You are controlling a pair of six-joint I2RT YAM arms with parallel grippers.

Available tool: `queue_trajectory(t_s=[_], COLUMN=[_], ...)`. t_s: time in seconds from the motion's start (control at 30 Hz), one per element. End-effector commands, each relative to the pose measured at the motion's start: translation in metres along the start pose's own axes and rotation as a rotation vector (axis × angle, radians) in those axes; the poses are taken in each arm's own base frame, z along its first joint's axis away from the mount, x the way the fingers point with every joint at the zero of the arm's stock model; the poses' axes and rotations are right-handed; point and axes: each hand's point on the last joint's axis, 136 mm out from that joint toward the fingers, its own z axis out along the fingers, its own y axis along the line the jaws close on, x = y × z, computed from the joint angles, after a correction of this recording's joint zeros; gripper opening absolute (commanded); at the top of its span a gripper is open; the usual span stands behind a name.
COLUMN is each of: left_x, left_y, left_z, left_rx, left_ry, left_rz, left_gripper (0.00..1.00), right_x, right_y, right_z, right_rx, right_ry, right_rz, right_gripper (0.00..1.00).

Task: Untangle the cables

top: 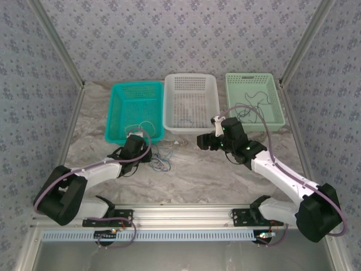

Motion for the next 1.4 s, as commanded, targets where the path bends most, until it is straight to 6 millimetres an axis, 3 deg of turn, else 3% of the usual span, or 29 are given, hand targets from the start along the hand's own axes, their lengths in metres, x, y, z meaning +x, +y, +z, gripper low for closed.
queue_trajectory(t_s=[0.0,0.07,0.27,0.5,0.77,1.0,1.17,1.37], left_x=[-0.019,-0.019,-0.018,-0.027,-0.026,-0.047,-0.059,-0.058], left_y=[-0.019,-0.024,-0.052,-0.083,-0.121,-0.152,-0.158,-0.164], left_z=[-0.002,-0.005,-0.030,-0.065,-0.088,-0.119,-0.140,-0.152], left_rx=[0.072,0.091,0.164,0.255,0.373,0.470,0.516,0.568], left_ry=[-0.038,-0.043,-0.071,-0.121,-0.124,-0.207,-0.262,-0.273], left_rz=[0.008,0.012,0.083,0.134,0.201,0.217,0.197,0.184], left_gripper=[0.05,0.00,0.00,0.00,0.00,0.00,0.00,0.00], right_x=[0.004,0.007,0.022,0.031,0.041,0.056,0.062,0.058], right_y=[-0.005,-0.007,-0.006,0.024,0.058,0.083,0.076,0.077], right_z=[-0.006,-0.007,-0.002,0.006,0.022,0.045,0.058,0.061], right_rx=[0.032,0.041,0.034,-0.058,-0.110,-0.124,-0.049,-0.047], right_ry=[-0.007,0.000,0.020,0.012,-0.007,0.017,0.038,-0.022], right_rz=[0.018,0.022,0.027,-0.058,-0.132,-0.171,-0.139,-0.083], right_gripper=[0.77,0.77,0.77,0.81,0.87,0.87,0.82,0.84])
